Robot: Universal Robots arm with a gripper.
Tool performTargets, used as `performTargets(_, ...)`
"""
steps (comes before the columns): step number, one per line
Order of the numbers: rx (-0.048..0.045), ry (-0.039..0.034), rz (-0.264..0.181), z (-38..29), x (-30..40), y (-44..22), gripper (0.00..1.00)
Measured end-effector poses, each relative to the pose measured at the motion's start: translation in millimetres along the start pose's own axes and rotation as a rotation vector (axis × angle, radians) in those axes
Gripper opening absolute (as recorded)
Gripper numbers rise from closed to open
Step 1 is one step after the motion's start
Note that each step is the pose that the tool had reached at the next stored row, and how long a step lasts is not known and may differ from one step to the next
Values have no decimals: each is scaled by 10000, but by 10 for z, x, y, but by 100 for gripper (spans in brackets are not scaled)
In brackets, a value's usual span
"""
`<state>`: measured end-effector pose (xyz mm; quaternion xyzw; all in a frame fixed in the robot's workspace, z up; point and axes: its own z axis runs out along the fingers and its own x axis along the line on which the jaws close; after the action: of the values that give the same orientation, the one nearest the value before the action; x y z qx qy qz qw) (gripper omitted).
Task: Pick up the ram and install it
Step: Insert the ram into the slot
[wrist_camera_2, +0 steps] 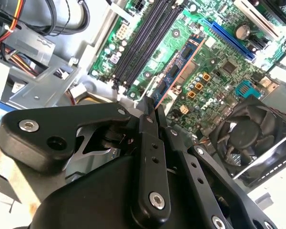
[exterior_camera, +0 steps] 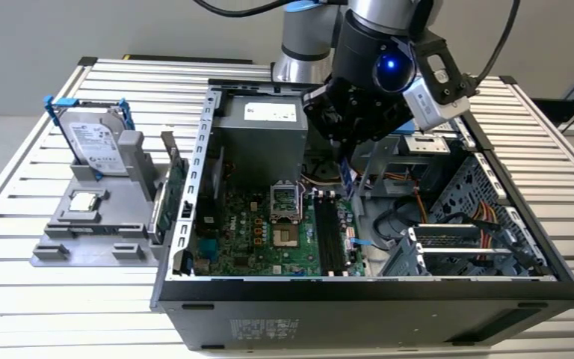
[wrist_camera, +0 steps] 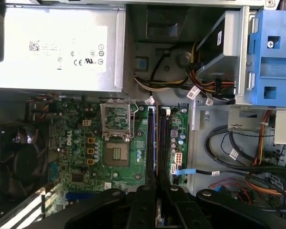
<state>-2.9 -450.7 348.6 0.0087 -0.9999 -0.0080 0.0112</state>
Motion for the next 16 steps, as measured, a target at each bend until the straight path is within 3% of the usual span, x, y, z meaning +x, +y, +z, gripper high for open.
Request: performTargets(16, 18, 0, 0, 102, -9, -1, 0)
